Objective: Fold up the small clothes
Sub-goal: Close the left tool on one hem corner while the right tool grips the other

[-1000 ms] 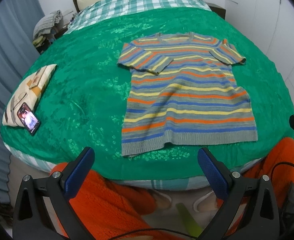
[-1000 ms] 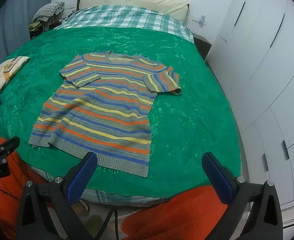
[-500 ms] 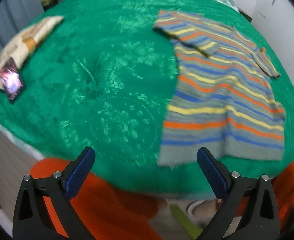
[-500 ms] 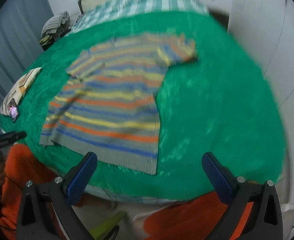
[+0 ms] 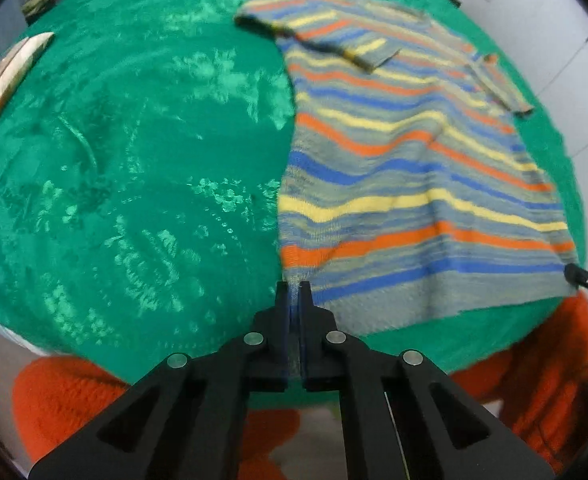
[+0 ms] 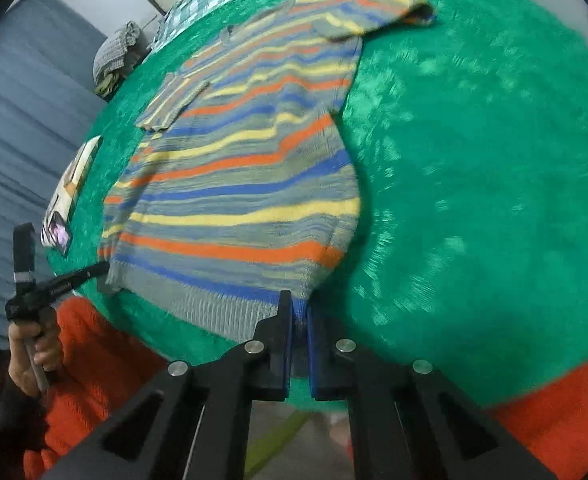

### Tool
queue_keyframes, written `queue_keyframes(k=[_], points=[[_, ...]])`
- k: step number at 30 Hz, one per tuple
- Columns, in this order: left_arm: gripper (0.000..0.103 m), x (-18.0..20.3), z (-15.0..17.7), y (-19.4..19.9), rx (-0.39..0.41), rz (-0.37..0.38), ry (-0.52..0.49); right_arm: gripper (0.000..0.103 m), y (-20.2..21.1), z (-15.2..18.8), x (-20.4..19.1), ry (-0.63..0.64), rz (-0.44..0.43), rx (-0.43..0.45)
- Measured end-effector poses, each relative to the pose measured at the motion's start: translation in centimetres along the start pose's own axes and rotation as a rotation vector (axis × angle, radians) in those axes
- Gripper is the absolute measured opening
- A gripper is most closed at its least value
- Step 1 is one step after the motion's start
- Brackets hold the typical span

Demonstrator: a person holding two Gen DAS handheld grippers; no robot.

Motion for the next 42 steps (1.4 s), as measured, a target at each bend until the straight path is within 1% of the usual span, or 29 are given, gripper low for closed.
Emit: queue_keyframes(k=[1, 2, 4, 5, 8, 10, 14, 17, 20, 23, 27, 30, 31, 34, 37, 39, 40, 42], points=[[0.001, -0.1, 0.3, 0.7, 0.004, 0.011, 0.001, 0.006, 0.8, 0.0, 0.1, 0.003, 0.008, -0.001], [0.001, -0.2, 0.6, 1.4, 0.006, 0.016, -0.002, 0.006, 1.8, 0.2, 0.0, 0.014, 0.033, -0.001], [0.001, -0.6, 1.3, 1.5, -0.007, -0.005, -0.01, 0.006, 2.2, 0.5, 0.2, 0.024, 0.066, -0.01], [0.001, -0.8, 1.7, 1.1, -0.016, -0.024, -0.012, 0.006, 1.9, 0.6, 0.5, 0.022, 0.078, -0.021], [0.001, -1.9, 2.4, -0.5, -0.064, -0.07, 0.001, 0.006, -0.8, 1.2, 2.2, 0.02, 0.161, -0.078], [0.0, -1.8, 2.7, -0.4, -0.056, -0.09, 0.004, 0.005, -1.9, 1.5, 2.9, 0.023, 0.202, -0.1], [0.0, -2.0, 3.2, 0.3, -0.043, -0.114, 0.021, 0.005, -1.8, 1.1, 2.7, 0.029, 0.233, -0.093], [0.0, -2.0, 3.6, -0.9, -0.066, -0.138, 0.022, 0.005, -3.1, 1.1, 2.7, 0.036, 0.261, -0.107], [0.0, -1.6, 4.0, -1.7, -0.069, -0.161, 0.023, 0.005, -4.1, 1.1, 2.9, 0.033, 0.278, -0.108], [0.0, -1.3, 4.2, -1.7, -0.054, -0.164, 0.036, 0.005, -4.3, 1.1, 2.8, 0.039, 0.289, -0.099], [0.0, -1.0, 4.8, -0.6, -0.041, -0.152, 0.059, 0.005, -3.6, 0.8, 2.0, 0.045, 0.302, -0.099], [0.0, -1.4, 5.4, 0.4, -0.034, -0.141, 0.056, 0.005, -2.9, 1.0, 1.6, 0.066, 0.313, -0.096], [0.0, -2.3, 5.6, 0.4, -0.039, -0.142, 0.055, 0.005, -3.1, 1.1, 1.7, 0.065, 0.315, -0.102], [0.0, -2.7, 6.1, -0.8, -0.066, -0.15, 0.068, 0.005, -5.0, 1.2, 2.3, 0.048, 0.321, -0.123], [0.0, -2.5, 6.4, -0.6, -0.062, -0.163, 0.058, 0.005, -5.7, 1.0, 2.0, 0.057, 0.335, -0.119], [0.0, -2.4, 6.5, -0.8, -0.057, -0.173, 0.047, 0.005, -6.0, 0.9, 2.0, 0.051, 0.326, -0.114], [0.0, -1.9, 6.0, -1.5, -0.057, -0.177, 0.045, 0.006, -6.1, 0.8, 2.0, 0.045, 0.321, -0.112], [0.0, -1.1, 5.9, -1.9, -0.059, -0.185, 0.04, 0.006, -6.5, 0.7, 2.1, 0.037, 0.314, -0.108]])
Point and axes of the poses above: each gripper's, at about its wrist camera, not at the fingertips, and y roughly against the way its jaws point, x to its right, z to its underside, the point moved 8 cm from there along -y, roughly the way its jaws point, and after that the axes turned 4 degrees about -z, right-handed, at the moved point
